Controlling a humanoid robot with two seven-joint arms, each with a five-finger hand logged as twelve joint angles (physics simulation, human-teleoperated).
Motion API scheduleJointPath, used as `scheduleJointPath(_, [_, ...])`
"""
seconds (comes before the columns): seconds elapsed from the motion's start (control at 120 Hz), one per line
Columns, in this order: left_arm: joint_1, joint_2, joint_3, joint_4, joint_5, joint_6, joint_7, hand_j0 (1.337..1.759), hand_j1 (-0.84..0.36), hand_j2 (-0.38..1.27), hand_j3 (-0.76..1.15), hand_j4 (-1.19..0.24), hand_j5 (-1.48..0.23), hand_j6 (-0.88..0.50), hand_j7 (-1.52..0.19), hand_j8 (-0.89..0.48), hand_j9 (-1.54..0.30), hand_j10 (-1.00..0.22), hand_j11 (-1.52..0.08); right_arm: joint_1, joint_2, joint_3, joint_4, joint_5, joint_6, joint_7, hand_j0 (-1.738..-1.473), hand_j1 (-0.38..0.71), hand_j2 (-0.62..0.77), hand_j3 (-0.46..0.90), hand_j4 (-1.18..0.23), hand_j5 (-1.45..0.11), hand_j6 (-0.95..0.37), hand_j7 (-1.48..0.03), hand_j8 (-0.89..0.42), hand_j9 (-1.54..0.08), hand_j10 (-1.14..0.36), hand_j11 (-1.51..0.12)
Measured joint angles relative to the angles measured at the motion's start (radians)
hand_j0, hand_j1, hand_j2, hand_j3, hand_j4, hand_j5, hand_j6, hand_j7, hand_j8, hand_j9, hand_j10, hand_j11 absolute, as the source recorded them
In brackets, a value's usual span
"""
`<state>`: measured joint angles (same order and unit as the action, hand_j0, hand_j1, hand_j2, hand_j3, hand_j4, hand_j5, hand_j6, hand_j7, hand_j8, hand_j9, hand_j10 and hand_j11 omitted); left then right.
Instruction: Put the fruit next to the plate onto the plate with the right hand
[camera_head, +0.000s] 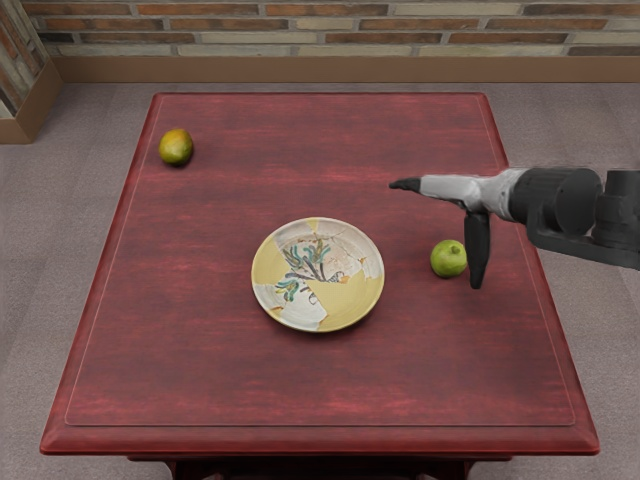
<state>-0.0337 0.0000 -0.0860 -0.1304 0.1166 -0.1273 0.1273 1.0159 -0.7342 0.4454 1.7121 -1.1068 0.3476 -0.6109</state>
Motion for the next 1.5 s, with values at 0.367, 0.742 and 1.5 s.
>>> scheduleJointPath(0.367, [0.0,0.0,0.0,0.0,0.0,0.0,0.0,1.658,0.34,0.0,0.0,-0.01,-0.01,-0.01,-0.01,-0.01,-0.01,-0.01,-0.01,-0.069,0.0,0.006,0.006,-0.054,-0.011,0.0,-1.658,-0.17,-0.03,0.0,-0.15,-0.2,-0.16,-0.2,-0.15,-0.2,-0.15,-0.2])
scheduleJointPath(0.742, [0.0,0.0,0.0,0.0,0.0,0.0,0.0,1.658,0.34,0.0,0.0,-0.01,-0.01,-0.01,-0.01,-0.01,-0.01,-0.01,-0.01,-0.124,0.061,0.001,-0.041,-0.187,-0.125,0.0,-1.658,0.0,-0.06,0.0,-0.3,-0.38,-0.3,-0.38,-0.3,-0.38,-0.3,-0.38])
scheduleJointPath(1.5, [0.0,0.0,0.0,0.0,0.0,0.0,0.0,1.658,0.34,0.0,0.0,-0.01,-0.01,-0.01,-0.01,-0.01,-0.01,-0.01,-0.01,-0.212,0.052,0.001,-0.053,-0.249,-0.163,0.0,-1.658,-0.01,-0.05,0.0,-0.29,-0.37,-0.29,-0.37,-0.29,-0.37,-0.29,-0.37])
